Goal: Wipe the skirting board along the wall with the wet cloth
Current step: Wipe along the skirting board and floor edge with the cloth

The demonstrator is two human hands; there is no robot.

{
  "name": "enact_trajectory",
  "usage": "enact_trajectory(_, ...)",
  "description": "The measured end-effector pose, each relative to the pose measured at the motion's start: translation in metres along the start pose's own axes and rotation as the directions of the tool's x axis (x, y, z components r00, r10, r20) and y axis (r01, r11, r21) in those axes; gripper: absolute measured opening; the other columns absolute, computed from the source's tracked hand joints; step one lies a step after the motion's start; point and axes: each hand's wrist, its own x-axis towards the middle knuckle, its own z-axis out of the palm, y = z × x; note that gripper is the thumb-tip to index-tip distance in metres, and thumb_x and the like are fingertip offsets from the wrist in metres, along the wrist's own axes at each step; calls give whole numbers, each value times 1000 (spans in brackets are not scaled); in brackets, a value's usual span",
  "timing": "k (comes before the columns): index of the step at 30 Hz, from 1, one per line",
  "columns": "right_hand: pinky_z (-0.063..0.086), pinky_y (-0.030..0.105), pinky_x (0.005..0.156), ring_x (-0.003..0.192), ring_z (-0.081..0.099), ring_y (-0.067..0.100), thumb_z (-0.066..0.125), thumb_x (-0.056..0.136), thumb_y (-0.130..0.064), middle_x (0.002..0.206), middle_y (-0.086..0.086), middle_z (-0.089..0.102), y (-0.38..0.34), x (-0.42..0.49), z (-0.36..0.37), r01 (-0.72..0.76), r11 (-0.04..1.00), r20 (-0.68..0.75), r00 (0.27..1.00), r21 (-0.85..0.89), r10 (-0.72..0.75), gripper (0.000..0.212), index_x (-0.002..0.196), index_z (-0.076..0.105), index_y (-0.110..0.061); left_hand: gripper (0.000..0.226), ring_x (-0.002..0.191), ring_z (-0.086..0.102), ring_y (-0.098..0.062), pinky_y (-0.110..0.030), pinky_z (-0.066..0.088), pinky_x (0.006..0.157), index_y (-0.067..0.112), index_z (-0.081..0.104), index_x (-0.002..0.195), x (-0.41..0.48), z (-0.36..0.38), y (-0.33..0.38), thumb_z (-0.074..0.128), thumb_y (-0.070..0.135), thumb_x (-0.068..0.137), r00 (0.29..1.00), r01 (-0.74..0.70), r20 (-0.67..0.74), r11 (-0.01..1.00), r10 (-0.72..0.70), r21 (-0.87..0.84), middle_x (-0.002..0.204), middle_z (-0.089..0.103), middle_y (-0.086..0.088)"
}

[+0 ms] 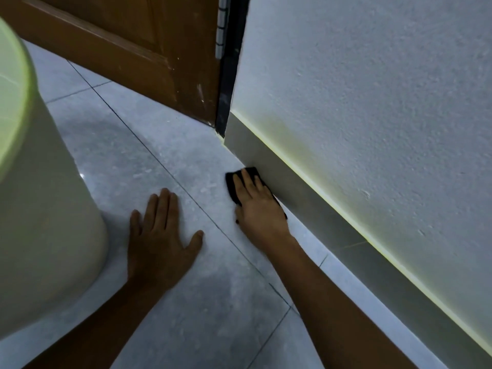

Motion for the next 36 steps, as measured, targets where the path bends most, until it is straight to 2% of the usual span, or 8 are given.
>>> enact_trajectory(3,23,38,115,142,28,30,29,87,-22,155,12,28,5,-26,1,-70,998,-45,997,2,70,63,149,28,-11,85,140,22,-31,-53,17,110,3,24,145,-1,-1,-1,29,60,82,1000,-7,-5,1000,7,8,153,24,-17)
enact_trajectory(7,15,36,118,147,10,25,37,94,-18,160,7,10,0,6,-1,-16,1000,32,999,-2,16,64,153,11,-15,85,141,20,-31,-53,16,110,4,21,146,-2,-3,0,28,60,82,1000,-6,-3,1000,6,5,153,22,-16)
enact_trajectory(14,14,42,116,146,7,30,39,94,-15,161,6,6,-36,77,-2,-23,999,48,999,28,21,65,153,11,-16,86,143,14,-28,-51,14,112,7,16,148,0,-2,-1,23,64,83,1000,0,24,999,-1,33,156,15,-13)
enact_trajectory(18,18,40,115,145,13,29,36,91,-16,160,5,15,-37,33,0,178,982,36,983,62,-181,62,151,20,-19,86,142,17,-28,-52,15,112,6,18,147,0,-3,-1,25,63,83,1000,0,24,1000,0,11,155,19,-14)
enact_trajectory(22,20,38,116,146,16,26,12,80,-25,158,4,20,-17,-14,-4,266,959,90,957,95,-275,71,150,26,-20,86,142,18,-29,-51,14,111,5,21,146,-1,-3,-1,26,62,82,1000,-5,12,1000,5,-4,154,21,-15)
enact_trajectory(26,15,37,117,147,5,25,33,91,-10,161,2,9,-14,20,-11,146,989,89,985,29,-148,65,152,13,-21,87,143,15,-29,-52,12,112,6,19,147,-1,-3,0,25,62,82,1000,-10,15,1000,11,-18,155,17,-14)
enact_trajectory(30,15,42,117,146,5,32,37,94,-12,161,3,6,-38,59,-3,48,998,72,996,31,-50,65,153,10,-18,89,144,4,-24,-48,5,114,10,8,149,0,-4,0,18,66,81,999,4,36,1000,-4,11,158,6,-10)
enact_trajectory(36,21,39,115,145,18,28,16,83,-21,159,3,19,-23,-7,1,314,949,101,943,43,-316,68,151,24,-20,88,143,16,-29,-51,14,112,5,19,147,1,-4,-2,23,64,82,999,-14,31,1000,14,-11,155,18,-14)
